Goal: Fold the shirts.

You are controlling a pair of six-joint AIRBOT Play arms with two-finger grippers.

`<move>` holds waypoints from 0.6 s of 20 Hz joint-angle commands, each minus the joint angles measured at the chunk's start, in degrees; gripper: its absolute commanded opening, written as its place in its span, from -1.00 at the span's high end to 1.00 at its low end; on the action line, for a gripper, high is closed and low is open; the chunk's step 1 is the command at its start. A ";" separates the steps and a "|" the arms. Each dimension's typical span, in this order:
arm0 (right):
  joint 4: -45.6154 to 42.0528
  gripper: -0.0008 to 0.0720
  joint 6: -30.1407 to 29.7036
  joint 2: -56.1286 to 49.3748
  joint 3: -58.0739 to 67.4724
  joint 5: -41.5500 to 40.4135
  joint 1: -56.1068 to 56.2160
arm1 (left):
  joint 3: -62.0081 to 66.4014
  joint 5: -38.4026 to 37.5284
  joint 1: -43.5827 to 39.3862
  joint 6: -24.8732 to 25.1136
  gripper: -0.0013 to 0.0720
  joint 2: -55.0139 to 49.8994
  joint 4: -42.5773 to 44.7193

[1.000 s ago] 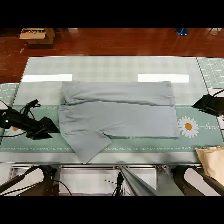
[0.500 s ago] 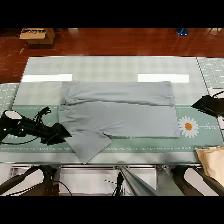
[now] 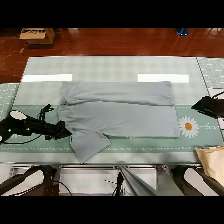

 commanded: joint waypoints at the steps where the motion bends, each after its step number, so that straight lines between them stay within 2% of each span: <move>1: -4.85 -0.32 0.37 0.02 -1.75 2.23 -1.07 | 0.00 -2.08 -0.22 0.94 0.88 0.00 -1.03; 5: 0.59 -0.32 -0.63 0.00 -8.85 2.45 -6.78 | 0.00 -2.51 -0.22 0.96 0.88 0.04 -1.03; 12: 1.18 -0.32 -0.83 0.00 -19.78 -3.41 -7.23 | 0.00 -2.36 -0.22 0.96 0.88 0.04 -1.33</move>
